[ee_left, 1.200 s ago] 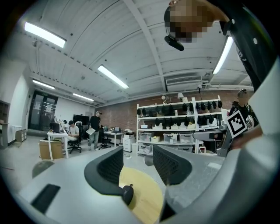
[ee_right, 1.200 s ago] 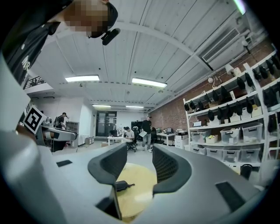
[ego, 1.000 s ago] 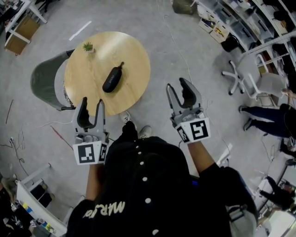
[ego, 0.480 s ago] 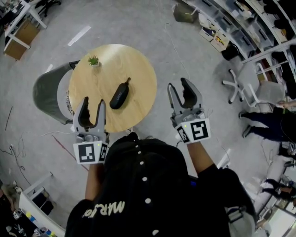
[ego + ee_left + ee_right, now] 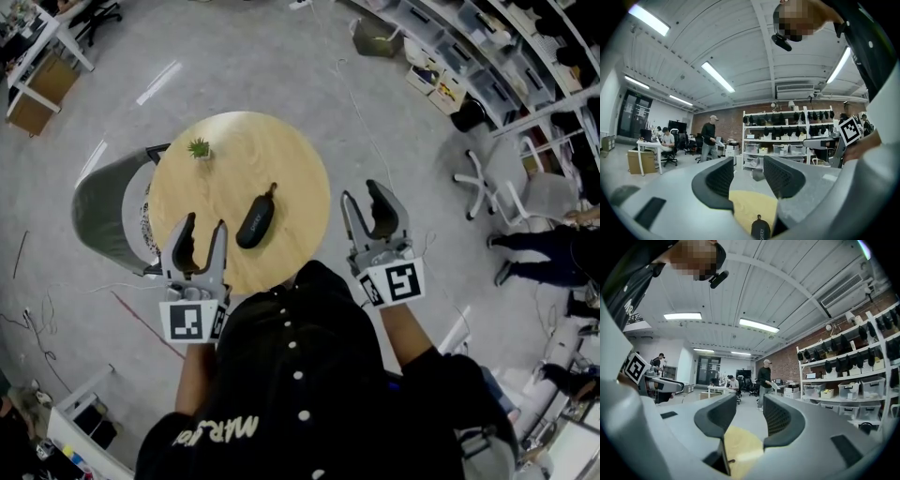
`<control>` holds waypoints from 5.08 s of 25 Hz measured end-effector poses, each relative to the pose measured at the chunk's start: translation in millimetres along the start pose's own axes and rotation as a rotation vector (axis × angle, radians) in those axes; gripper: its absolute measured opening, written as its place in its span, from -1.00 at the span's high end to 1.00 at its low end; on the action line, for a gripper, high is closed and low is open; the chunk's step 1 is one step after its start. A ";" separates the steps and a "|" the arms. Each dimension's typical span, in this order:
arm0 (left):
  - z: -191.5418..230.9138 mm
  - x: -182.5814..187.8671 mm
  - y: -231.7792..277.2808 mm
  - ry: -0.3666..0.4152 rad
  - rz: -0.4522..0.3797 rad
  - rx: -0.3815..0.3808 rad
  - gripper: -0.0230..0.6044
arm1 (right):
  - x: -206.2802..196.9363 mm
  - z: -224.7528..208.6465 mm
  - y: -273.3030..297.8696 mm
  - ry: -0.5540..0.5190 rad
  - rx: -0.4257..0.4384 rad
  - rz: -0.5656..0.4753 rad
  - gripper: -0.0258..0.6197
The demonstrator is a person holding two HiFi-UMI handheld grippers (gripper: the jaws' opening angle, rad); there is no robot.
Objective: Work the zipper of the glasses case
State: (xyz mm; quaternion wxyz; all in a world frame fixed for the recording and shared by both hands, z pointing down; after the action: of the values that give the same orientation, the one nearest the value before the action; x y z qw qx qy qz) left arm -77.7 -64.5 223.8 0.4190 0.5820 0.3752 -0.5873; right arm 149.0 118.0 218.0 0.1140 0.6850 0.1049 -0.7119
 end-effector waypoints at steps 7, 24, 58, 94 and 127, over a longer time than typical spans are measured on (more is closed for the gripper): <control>-3.1 -15.8 29.2 -0.025 0.071 0.036 0.31 | -13.0 -28.7 24.4 0.019 0.044 0.049 0.41; -24.2 -161.9 74.8 -0.038 0.468 -0.047 0.31 | -129.8 -37.9 124.9 -0.028 0.404 0.294 0.41; -21.7 -333.0 92.4 -0.004 0.816 -0.087 0.39 | -337.9 83.4 217.3 -0.840 1.391 0.561 0.56; -14.5 -341.7 89.0 -0.012 0.876 -0.087 0.39 | -387.3 143.6 210.3 -1.679 2.342 0.193 0.82; -13.6 -342.8 90.6 -0.022 0.981 -0.072 0.37 | -382.8 126.0 207.0 -1.565 1.920 0.375 0.91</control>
State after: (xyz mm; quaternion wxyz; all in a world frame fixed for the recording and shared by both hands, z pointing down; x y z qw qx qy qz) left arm 1.7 -66.2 569.7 0.6700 0.6690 0.0725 -0.3135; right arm 106.2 -110.5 606.9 -0.2995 -0.1102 -0.6503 -0.6894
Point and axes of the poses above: the fingertips, and each gripper's own axes: y forward along the fingers, z to its left, x out of its top, the point moved 5 cm from there along -y, backward along the fingers
